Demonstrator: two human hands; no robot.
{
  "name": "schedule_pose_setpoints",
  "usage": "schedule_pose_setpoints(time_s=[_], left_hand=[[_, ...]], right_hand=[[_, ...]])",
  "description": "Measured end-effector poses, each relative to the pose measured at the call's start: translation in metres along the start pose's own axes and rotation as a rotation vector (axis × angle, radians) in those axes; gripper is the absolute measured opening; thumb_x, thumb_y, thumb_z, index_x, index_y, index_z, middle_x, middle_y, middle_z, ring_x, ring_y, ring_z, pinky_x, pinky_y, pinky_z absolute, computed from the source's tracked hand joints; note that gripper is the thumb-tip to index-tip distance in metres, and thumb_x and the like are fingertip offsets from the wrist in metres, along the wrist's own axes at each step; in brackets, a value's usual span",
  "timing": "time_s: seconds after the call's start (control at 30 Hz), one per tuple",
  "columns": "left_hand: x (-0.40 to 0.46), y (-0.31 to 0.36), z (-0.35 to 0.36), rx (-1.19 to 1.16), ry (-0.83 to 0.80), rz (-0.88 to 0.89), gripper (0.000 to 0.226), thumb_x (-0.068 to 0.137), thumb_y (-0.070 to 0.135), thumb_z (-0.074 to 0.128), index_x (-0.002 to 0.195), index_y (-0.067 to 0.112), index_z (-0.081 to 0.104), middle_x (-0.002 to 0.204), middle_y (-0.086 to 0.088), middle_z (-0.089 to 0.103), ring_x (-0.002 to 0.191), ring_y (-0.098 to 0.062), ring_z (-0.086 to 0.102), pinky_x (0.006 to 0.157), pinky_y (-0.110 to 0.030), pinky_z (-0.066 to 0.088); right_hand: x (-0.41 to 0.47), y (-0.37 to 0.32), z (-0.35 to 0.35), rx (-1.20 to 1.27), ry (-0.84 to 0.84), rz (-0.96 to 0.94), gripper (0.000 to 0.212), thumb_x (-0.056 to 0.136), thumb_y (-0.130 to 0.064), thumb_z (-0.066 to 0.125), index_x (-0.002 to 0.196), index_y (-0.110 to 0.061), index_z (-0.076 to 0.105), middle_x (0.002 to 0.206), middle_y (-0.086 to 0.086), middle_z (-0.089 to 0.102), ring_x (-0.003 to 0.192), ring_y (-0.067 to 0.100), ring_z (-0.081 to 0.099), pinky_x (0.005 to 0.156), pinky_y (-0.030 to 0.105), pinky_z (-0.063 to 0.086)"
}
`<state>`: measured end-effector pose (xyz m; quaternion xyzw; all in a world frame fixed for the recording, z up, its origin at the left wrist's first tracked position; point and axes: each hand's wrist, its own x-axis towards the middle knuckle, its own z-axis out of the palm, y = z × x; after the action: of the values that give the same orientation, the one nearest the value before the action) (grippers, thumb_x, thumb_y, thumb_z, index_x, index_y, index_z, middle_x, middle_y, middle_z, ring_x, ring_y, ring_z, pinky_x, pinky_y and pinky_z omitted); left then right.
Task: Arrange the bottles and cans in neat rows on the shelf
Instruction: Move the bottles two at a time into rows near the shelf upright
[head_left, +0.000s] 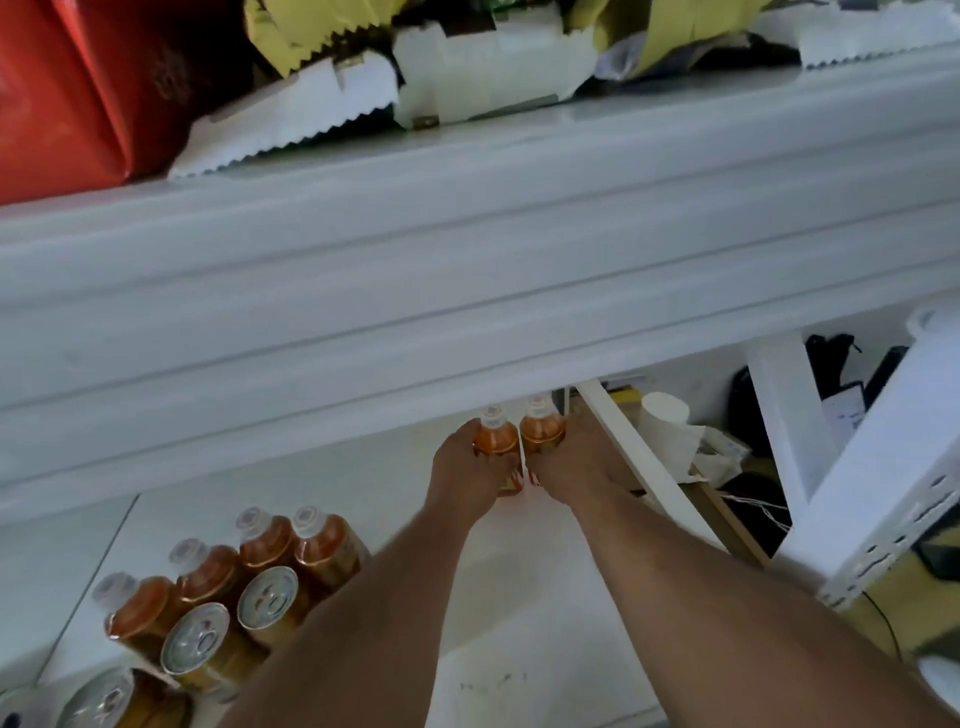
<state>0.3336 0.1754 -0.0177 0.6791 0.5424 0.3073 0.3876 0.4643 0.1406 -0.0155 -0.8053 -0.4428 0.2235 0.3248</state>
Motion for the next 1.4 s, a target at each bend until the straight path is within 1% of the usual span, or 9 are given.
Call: schedule_pose_setpoints(time_s=[0.1, 0.27, 0.53, 0.63, 0.7, 0.83, 0.97, 1.1, 1.4], left_hand=[[0.002, -0.002, 0.007, -0.013, 0.012, -0.011, 0.042, 0.084, 0.003, 0.069, 0.077, 0.040, 0.051, 0.076, 0.022, 0.057, 0.061, 0.023, 0.054, 0.051, 0.001, 0.038], [0.007, -0.005, 0.008, -0.018, 0.045, -0.012, 0.038, 0.085, 0.009, 0.069, 0.079, 0.041, 0.049, 0.078, 0.025, 0.054, 0.068, 0.011, 0.051, 0.055, -0.005, 0.035], [0.008, -0.008, 0.015, -0.049, 0.021, -0.036, 0.046, 0.086, 0.012, 0.074, 0.127, 0.024, 0.056, 0.109, 0.014, 0.059, 0.093, -0.005, 0.056, 0.064, -0.004, 0.038], [0.010, -0.013, 0.017, 0.003, 0.005, -0.084, 0.073, 0.085, 0.019, 0.076, 0.148, 0.019, 0.040, 0.145, 0.002, 0.050, 0.123, -0.018, 0.053, 0.098, -0.028, 0.048], [0.007, -0.014, 0.014, 0.057, -0.011, -0.113, 0.088, 0.084, 0.022, 0.077, 0.155, 0.022, 0.026, 0.157, 0.000, 0.036, 0.138, -0.022, 0.041, 0.112, -0.035, 0.037], [-0.007, -0.010, -0.001, 0.236, -0.031, -0.088, 0.090, 0.088, 0.028, 0.071, 0.158, 0.020, 0.015, 0.163, -0.001, 0.022, 0.147, -0.021, 0.025, 0.114, -0.030, 0.024], [-0.035, -0.002, -0.014, 0.573, -0.157, -0.040, 0.084, 0.092, 0.042, 0.060, 0.158, 0.020, 0.012, 0.165, -0.002, 0.014, 0.150, -0.022, 0.016, 0.119, -0.038, 0.022], [-0.073, 0.011, -0.026, 0.723, -0.223, -0.017, 0.071, 0.095, 0.042, 0.052, 0.156, 0.022, 0.021, 0.163, -0.002, 0.018, 0.149, -0.023, 0.019, 0.118, -0.041, 0.024], [-0.176, 0.026, -0.041, 0.711, -0.125, -0.110, 0.065, 0.092, 0.039, 0.054, 0.152, 0.021, 0.033, 0.162, -0.001, 0.024, 0.145, -0.024, 0.029, 0.114, -0.040, 0.032]], right_hand=[[0.005, 0.005, 0.008, -0.001, 0.012, 0.013, 0.029, 0.089, -0.019, 0.069, 0.113, -0.009, 0.057, 0.103, 0.005, 0.062, 0.104, 0.025, 0.063, 0.080, 0.028, 0.045], [0.017, 0.010, 0.014, 0.008, 0.003, 0.023, 0.028, 0.085, -0.018, 0.073, 0.105, -0.013, 0.055, 0.096, 0.005, 0.061, 0.098, 0.025, 0.064, 0.077, 0.027, 0.044], [0.021, 0.018, 0.013, 0.025, 0.020, -0.036, 0.011, 0.088, -0.021, 0.071, 0.088, -0.021, 0.059, 0.090, 0.004, 0.068, 0.088, 0.023, 0.067, 0.083, 0.038, 0.056], [0.018, 0.019, 0.012, 0.042, -0.015, -0.014, 0.016, 0.091, -0.026, 0.069, 0.103, -0.018, 0.062, 0.102, 0.005, 0.068, 0.102, 0.026, 0.066, 0.090, 0.036, 0.053], [0.013, 0.021, 0.010, 0.044, -0.060, 0.054, 0.043, 0.092, -0.029, 0.070, 0.129, -0.013, 0.055, 0.125, 0.009, 0.063, 0.119, 0.028, 0.059, 0.100, 0.037, 0.045], [-0.003, 0.023, 0.003, 0.098, -0.060, 0.107, 0.071, 0.093, -0.027, 0.070, 0.153, -0.019, 0.033, 0.150, 0.008, 0.046, 0.138, 0.028, 0.045, 0.110, 0.040, 0.038], [-0.037, 0.026, -0.005, 0.049, -0.105, 0.150, 0.056, 0.098, -0.030, 0.061, 0.149, -0.016, 0.039, 0.145, 0.007, 0.050, 0.132, 0.029, 0.050, 0.103, 0.036, 0.044], [-0.071, 0.025, -0.013, -0.106, -0.221, -0.042, 0.054, 0.094, -0.048, 0.057, 0.139, -0.020, 0.049, 0.136, 0.001, 0.059, 0.121, 0.027, 0.059, 0.101, 0.041, 0.049], [-0.146, 0.010, -0.042, -0.242, -0.354, -0.316, 0.063, 0.097, -0.046, 0.056, 0.148, -0.015, 0.039, 0.148, 0.008, 0.049, 0.132, 0.030, 0.047, 0.105, 0.038, 0.041]])
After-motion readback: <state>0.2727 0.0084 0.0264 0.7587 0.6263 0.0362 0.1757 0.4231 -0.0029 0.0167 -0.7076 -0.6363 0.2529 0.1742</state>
